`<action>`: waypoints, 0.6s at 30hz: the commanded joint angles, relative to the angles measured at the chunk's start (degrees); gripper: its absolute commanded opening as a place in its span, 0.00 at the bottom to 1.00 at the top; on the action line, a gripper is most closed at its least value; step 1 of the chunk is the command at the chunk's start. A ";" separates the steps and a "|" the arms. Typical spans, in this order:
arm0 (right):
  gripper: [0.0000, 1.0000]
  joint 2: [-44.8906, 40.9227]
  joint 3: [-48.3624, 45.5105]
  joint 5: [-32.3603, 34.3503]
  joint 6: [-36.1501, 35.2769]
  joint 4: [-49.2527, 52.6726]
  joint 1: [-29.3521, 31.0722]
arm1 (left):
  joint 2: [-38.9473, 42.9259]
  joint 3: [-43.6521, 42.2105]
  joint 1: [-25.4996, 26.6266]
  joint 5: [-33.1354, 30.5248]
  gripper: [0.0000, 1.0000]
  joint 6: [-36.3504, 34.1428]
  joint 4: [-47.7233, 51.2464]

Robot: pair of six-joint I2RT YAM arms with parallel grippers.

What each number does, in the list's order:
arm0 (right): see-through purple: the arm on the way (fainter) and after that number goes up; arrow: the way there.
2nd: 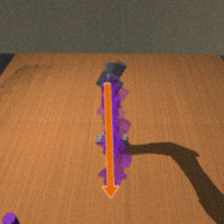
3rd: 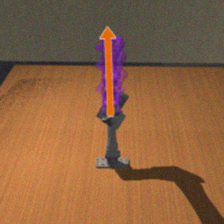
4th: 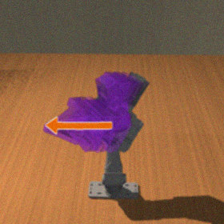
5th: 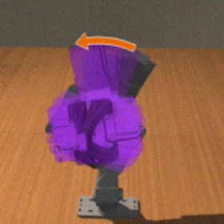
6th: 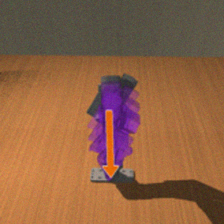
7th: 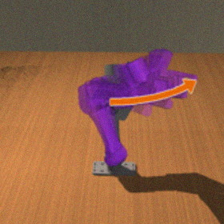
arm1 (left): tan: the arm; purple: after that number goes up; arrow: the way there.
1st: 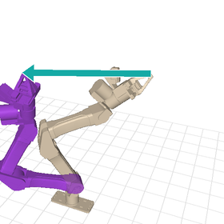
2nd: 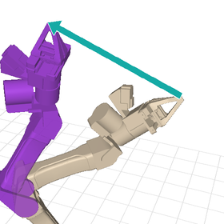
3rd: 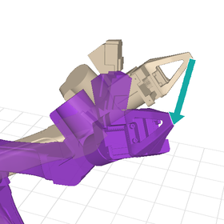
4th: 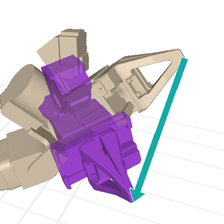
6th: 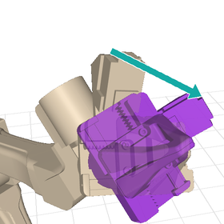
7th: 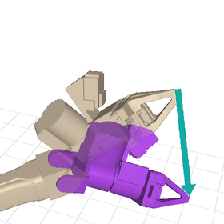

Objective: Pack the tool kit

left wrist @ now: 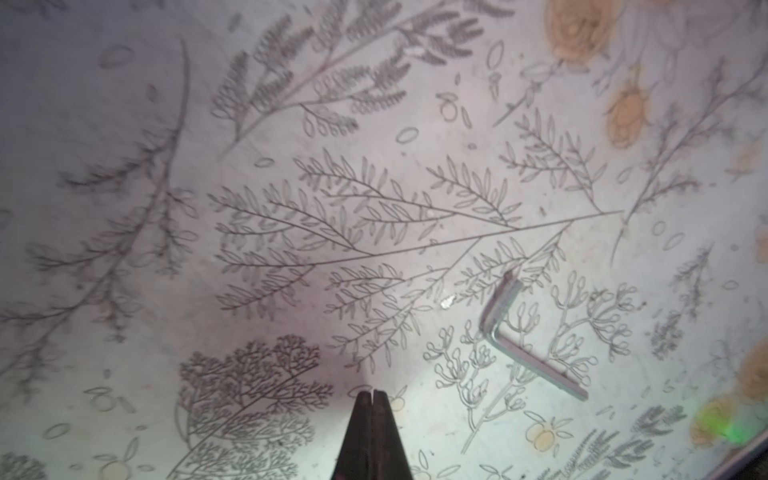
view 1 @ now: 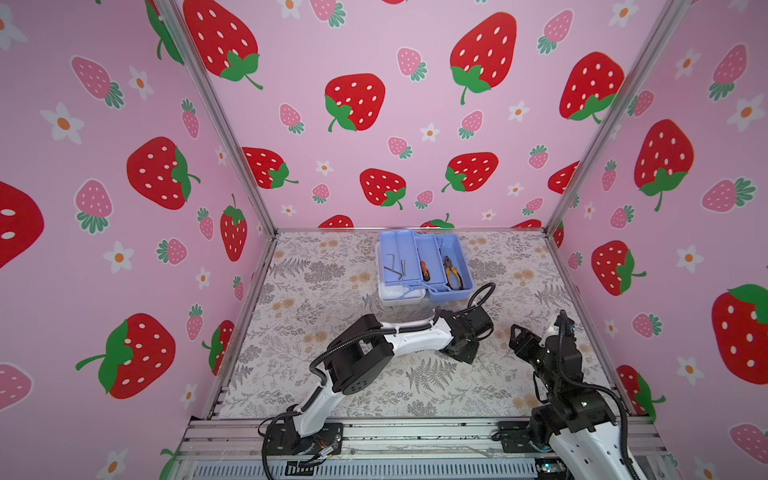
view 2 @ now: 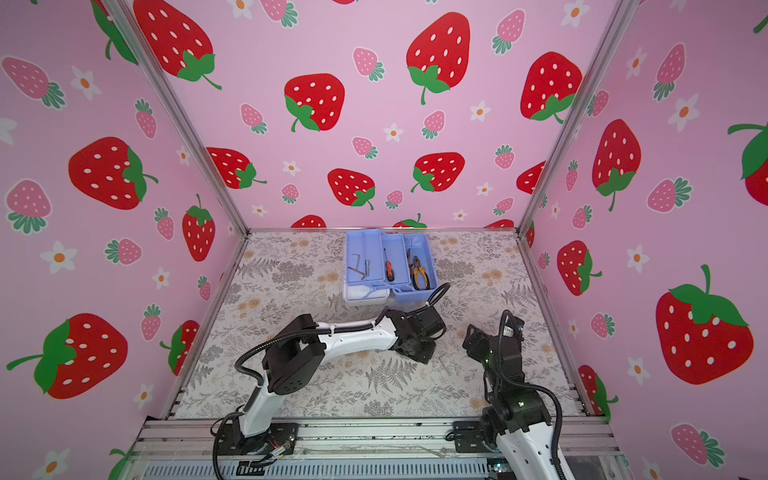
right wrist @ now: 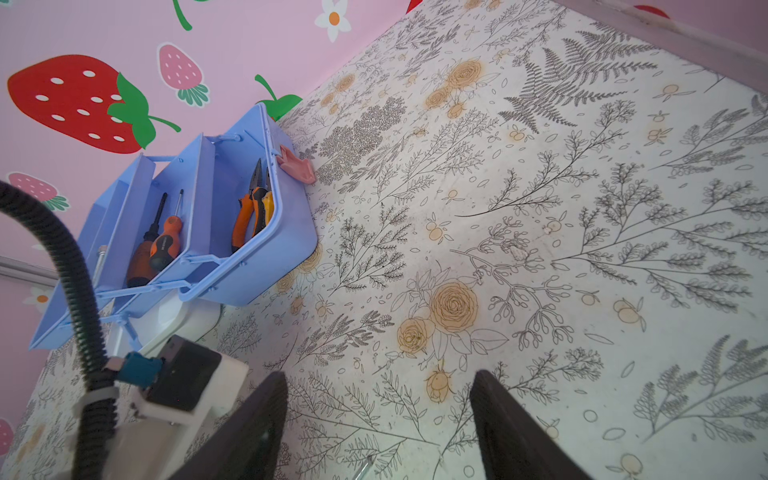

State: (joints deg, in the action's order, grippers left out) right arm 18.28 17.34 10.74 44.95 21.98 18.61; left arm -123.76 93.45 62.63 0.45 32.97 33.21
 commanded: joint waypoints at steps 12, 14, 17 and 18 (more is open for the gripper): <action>0.73 0.31 -0.80 1.13 -0.12 -0.49 -0.23 | 3.33 -3.55 -1.59 -1.22 0.00 0.57 -0.64; 0.73 0.36 -0.98 1.17 -0.07 -0.65 -0.24 | 3.77 -3.91 -1.99 -1.42 0.00 0.39 -0.61; 0.73 0.42 -1.34 1.10 0.14 -1.01 -0.25 | 4.45 -4.65 -2.64 -1.57 0.00 0.43 -0.65; 0.73 0.35 -1.50 1.10 0.21 -0.98 -0.33 | 4.71 -5.04 -2.87 -1.66 0.00 0.43 -0.73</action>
State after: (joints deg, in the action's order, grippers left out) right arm 18.46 16.78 10.94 44.93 21.85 18.61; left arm -121.56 89.38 60.42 0.01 33.04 32.36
